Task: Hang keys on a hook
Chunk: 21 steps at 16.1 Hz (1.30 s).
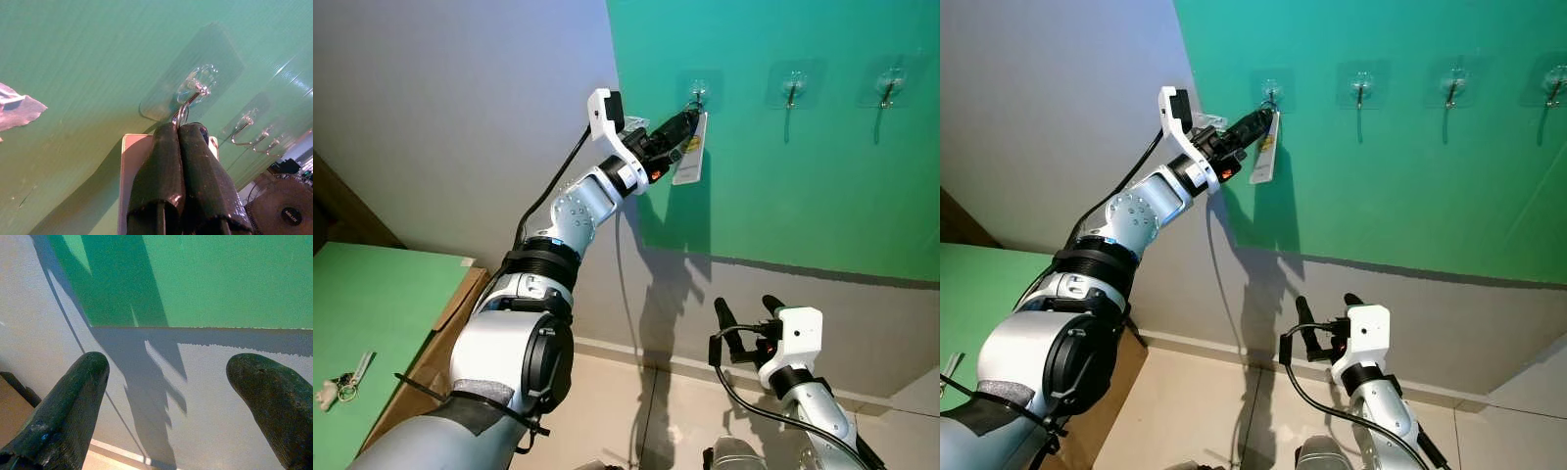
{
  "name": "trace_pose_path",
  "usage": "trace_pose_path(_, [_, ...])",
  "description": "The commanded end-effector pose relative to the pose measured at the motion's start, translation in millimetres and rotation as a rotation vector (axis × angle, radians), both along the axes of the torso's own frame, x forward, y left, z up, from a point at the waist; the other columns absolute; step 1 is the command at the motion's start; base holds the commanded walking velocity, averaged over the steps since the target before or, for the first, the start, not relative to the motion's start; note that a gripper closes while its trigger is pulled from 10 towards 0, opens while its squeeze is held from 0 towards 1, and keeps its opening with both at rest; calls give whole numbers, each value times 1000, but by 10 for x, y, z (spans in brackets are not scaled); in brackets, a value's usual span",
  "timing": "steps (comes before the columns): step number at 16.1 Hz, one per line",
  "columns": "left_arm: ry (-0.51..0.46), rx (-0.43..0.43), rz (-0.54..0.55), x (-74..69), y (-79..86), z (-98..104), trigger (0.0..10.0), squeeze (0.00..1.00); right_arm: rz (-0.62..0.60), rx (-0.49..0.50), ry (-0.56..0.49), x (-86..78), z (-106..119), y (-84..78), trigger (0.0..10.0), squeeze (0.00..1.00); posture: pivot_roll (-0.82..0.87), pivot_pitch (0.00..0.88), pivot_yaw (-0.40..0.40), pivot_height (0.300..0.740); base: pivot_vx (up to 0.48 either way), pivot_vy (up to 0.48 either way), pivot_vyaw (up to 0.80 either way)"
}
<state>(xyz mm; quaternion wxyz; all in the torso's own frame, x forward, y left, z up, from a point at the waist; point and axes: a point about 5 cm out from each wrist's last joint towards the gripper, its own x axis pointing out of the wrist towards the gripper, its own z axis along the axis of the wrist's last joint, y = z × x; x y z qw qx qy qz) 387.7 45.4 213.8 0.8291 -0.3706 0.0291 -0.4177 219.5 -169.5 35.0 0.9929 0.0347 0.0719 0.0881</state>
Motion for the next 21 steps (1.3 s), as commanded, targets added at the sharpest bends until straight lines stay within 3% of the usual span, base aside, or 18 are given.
trace_pose_path(1, [84,50,15,-9,40,-192,0,0,19,7,2,12,12,60,10000,0,-328,6,176,713,0,0,0])
trace_pose_path(10, [194,80,58,7,70,-313,0,0,22,10,13,-6,-24,69,10000,0,-328,7,182,713,0,0,0])
trace_pose_path(16, [280,236,120,-29,104,-586,0,0,26,5,17,-13,-39,49,10000,0,-329,0,180,713,0,0,0])
trace_pose_path(21, [281,305,148,-41,130,-669,0,0,32,3,20,-10,-45,44,10000,0,-324,0,174,713,0,0,0])
